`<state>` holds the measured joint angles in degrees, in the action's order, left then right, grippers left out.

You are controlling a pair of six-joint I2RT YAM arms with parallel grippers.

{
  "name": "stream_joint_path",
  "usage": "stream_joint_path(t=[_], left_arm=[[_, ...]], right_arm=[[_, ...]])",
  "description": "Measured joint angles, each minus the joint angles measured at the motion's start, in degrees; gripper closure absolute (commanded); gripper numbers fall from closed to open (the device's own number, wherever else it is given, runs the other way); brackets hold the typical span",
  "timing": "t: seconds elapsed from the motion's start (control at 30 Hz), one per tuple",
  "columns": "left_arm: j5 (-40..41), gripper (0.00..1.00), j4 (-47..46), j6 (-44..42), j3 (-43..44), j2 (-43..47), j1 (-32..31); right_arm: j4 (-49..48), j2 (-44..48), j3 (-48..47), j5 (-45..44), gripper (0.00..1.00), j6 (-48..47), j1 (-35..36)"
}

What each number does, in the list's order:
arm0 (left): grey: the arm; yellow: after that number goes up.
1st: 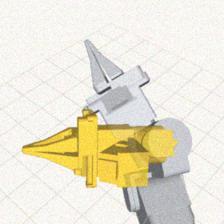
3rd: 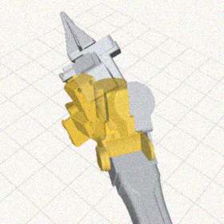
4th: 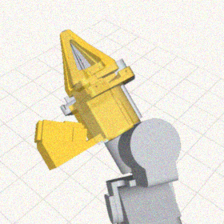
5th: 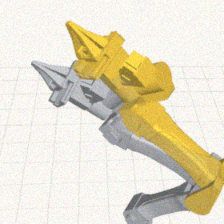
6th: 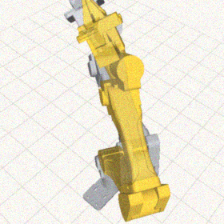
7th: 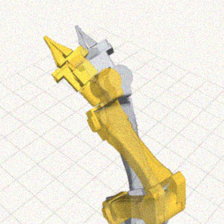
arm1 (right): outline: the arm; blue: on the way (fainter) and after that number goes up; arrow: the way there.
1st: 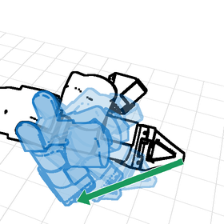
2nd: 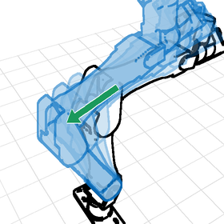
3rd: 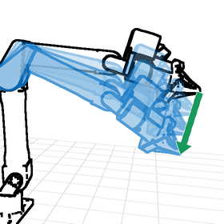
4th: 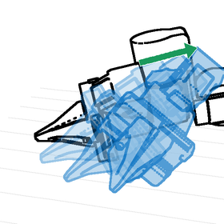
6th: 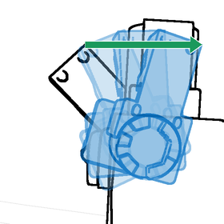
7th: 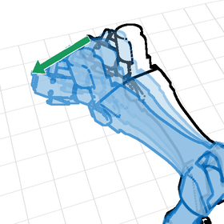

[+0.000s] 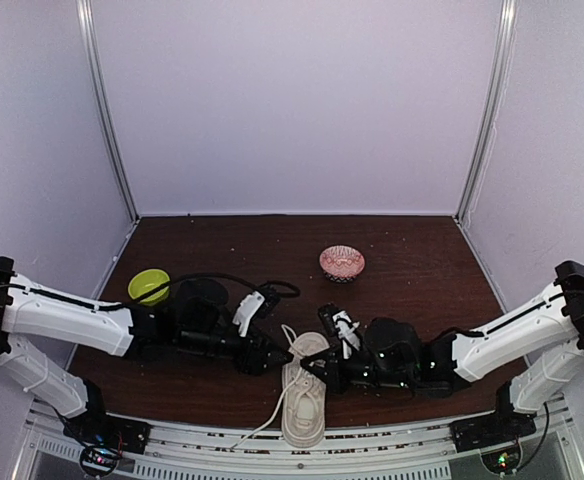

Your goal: Tie the shoes

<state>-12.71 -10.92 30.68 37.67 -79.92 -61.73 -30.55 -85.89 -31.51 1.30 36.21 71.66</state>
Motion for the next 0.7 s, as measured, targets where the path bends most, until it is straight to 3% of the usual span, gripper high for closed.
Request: stream_joint_path(t=[0.23,0.4,0.7], left_arm=[[2.7,0.53,7.7,-7.1,0.6,0.4,10.4],[3.5,0.51,10.6,-17.7,6.4,-4.9,15.6],[1.8,0.41,14.5,-35.9,14.3,-15.6,16.0]], right_arm=[[-0.1,1.4,0.8,0.0,1.0,0.0,0.0],[-0.1,1.5,1.1,0.0,1.0,0.0,0.0],[-0.1,3.1,1.2,-0.1,1.0,0.0,0.0]])
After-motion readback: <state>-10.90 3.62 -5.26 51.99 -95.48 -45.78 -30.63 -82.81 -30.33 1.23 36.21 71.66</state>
